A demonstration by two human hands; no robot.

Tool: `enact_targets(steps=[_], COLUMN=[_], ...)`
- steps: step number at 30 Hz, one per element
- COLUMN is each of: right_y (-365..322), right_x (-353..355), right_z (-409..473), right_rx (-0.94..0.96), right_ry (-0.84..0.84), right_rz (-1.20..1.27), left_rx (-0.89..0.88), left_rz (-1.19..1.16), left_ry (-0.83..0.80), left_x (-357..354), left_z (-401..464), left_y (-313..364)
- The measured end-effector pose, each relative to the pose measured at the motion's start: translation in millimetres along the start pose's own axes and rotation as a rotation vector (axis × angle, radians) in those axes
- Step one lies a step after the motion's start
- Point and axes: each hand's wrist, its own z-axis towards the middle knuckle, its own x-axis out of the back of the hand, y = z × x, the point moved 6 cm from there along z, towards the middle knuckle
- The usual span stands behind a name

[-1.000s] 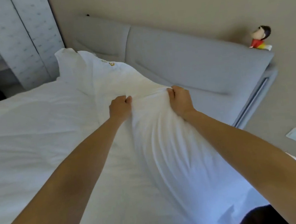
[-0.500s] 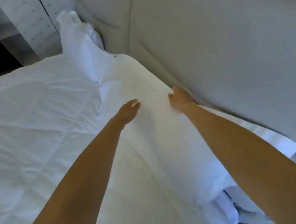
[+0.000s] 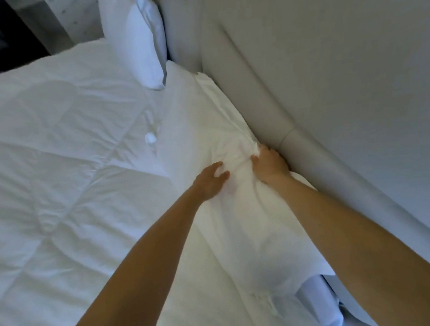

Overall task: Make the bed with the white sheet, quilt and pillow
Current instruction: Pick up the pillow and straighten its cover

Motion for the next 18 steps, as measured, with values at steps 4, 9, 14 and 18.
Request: enact_targets(steps=[4,9,14,18], right_y=[-3,-15,-5,-13], right_x=[32,76,85,95], right_z=[-11,-34,-58,-70], right_rx=[-0.094,-0.104,-0.079,0.007], right_ry=[0.110,0.336,0.409,0.389], right_rz=[0.160,0.398,0.426,0.458], left_rx=[0.125,0.121,0.055,0.036], left_rz=[-0.082,-0.116,-0.186,-0.200], left_ry=[0.009,-0.075,-0.036,-0.018], left_x=[4,-12,-21,-32], left_z=[-30,-55,-59,-64], left_y=[-11,-7,9,4])
